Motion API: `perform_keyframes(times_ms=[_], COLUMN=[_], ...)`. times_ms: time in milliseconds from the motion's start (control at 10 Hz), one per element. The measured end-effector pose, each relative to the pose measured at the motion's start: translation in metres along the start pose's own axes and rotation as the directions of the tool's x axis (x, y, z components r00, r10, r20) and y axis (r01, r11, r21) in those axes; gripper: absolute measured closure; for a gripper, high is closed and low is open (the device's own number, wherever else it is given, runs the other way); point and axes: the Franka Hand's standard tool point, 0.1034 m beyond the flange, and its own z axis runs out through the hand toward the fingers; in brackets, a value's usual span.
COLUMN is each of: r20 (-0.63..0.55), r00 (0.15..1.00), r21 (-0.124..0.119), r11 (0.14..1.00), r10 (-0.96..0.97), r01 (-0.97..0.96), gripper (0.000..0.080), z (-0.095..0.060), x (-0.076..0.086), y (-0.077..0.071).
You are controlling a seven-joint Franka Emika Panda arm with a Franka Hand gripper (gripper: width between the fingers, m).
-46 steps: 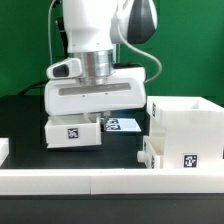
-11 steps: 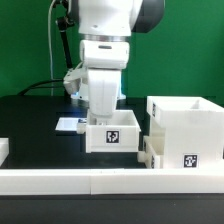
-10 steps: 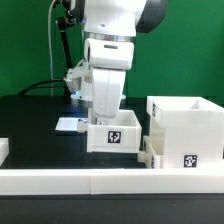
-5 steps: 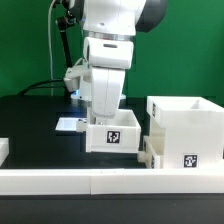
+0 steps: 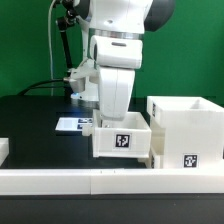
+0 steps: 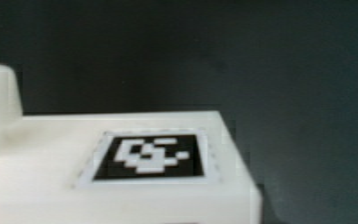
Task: Assemble drawer
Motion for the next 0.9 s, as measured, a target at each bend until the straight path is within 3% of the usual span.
perform_keyframes(times_ms=[100, 200, 400, 500, 900], r20=[-0.007, -0.007, -0.012, -0.02, -0.023], r00=[1.0, 1.0, 1.0, 1.0, 1.0], r21=[-0.021, -0.014, -0.031, -0.054, -0.047], r11=[1.0, 1.0, 1.0, 0.999, 0.999], r10=[-0.001, -0.001, -0.001, 0.0, -0.009], r01=[0.001, 0.001, 0.001, -0.001, 0.008], gripper=[0.0755, 0.0755, 0.0755, 0.0755, 0.0755], z=[0.001, 0.004, 0.003, 0.002, 0.003], x=[0.001, 0.001, 0.005, 0.009, 0.014], y=[0.001, -0.003, -0.002, -0.001, -0.007])
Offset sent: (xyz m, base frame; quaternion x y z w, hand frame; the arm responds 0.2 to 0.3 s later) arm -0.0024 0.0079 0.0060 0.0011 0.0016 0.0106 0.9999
